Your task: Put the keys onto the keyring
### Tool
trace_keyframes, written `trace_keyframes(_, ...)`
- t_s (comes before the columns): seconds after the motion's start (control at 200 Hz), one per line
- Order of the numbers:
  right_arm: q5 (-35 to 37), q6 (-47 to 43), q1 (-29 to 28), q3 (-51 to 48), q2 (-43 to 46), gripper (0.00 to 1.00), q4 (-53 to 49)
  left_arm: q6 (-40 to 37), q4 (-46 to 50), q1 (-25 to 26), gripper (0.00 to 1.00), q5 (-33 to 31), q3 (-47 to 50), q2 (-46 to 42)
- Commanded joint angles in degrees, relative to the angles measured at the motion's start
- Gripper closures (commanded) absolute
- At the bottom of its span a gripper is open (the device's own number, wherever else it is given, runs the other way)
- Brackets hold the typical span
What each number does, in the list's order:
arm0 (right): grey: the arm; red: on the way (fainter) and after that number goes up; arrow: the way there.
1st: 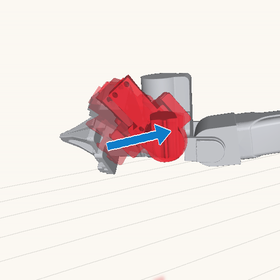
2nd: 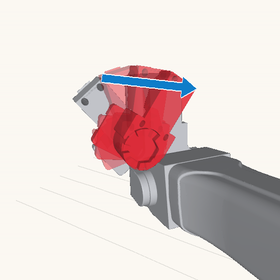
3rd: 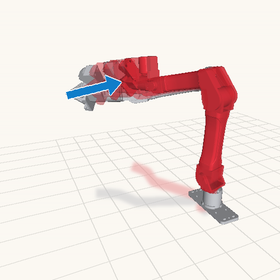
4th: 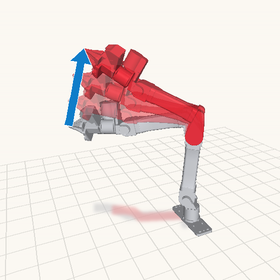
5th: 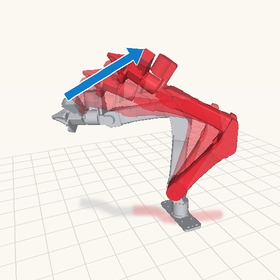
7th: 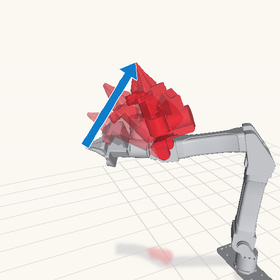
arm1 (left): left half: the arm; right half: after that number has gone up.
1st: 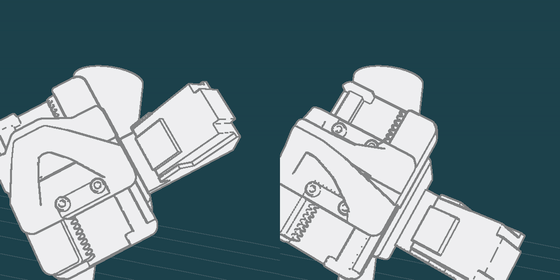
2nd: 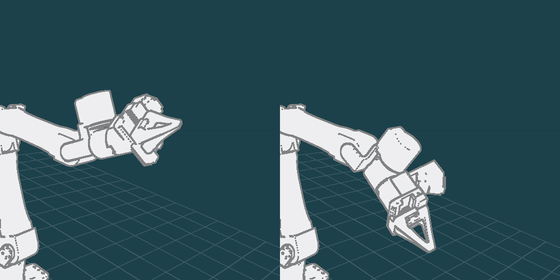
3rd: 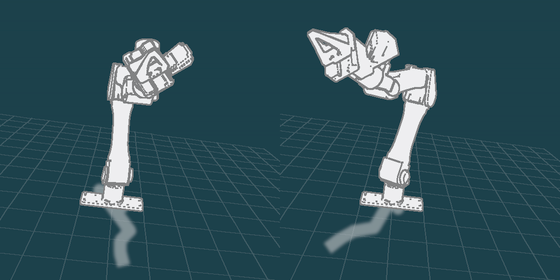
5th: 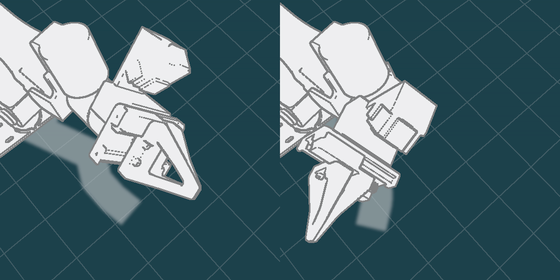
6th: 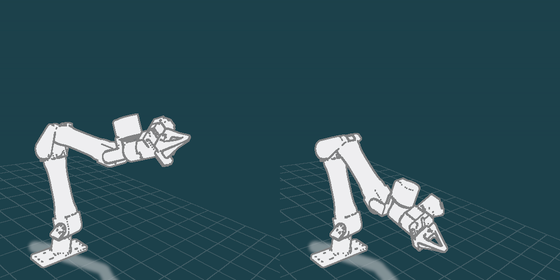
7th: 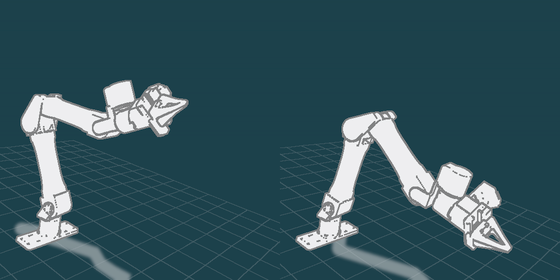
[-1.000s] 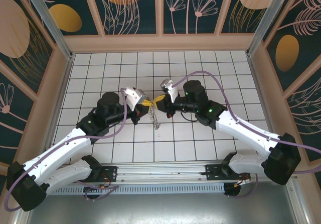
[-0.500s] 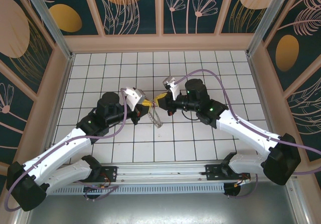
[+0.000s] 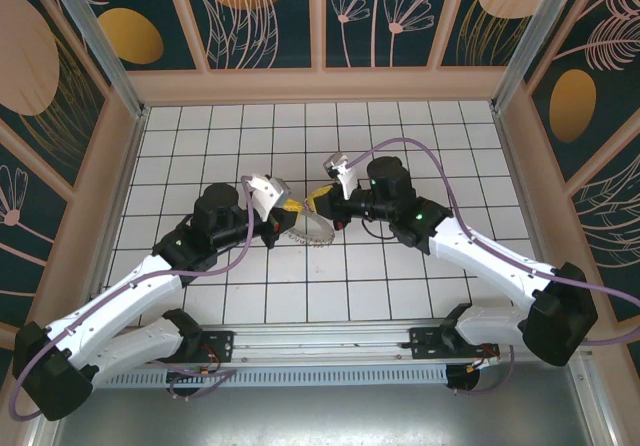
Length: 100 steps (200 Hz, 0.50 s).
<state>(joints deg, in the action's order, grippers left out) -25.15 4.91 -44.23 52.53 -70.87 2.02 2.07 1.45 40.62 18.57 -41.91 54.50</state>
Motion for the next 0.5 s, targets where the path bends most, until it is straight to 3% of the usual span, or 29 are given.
trace_keyframes(0.0, 1.7, 0.2, 1.1, 2.3, -1.8, 1.00, -2.6, -1.4, -2.7, 0.4, 1.00, 1.6, -1.9, -0.9)
trace_keyframes(0.335, -2.2, -0.8, 1.7, 3.1, -2.6, 1.00, -6.2, -2.2, -2.9, 0.5, 1.00, -1.6, -1.8, -0.8)
trace_keyframes(0.495, -2.6, -0.7, 2.8, 2.4, -0.6, 0.88, -6.9, -2.6, -3.2, 0.5, 1.00, -2.2, -1.9, -0.8)
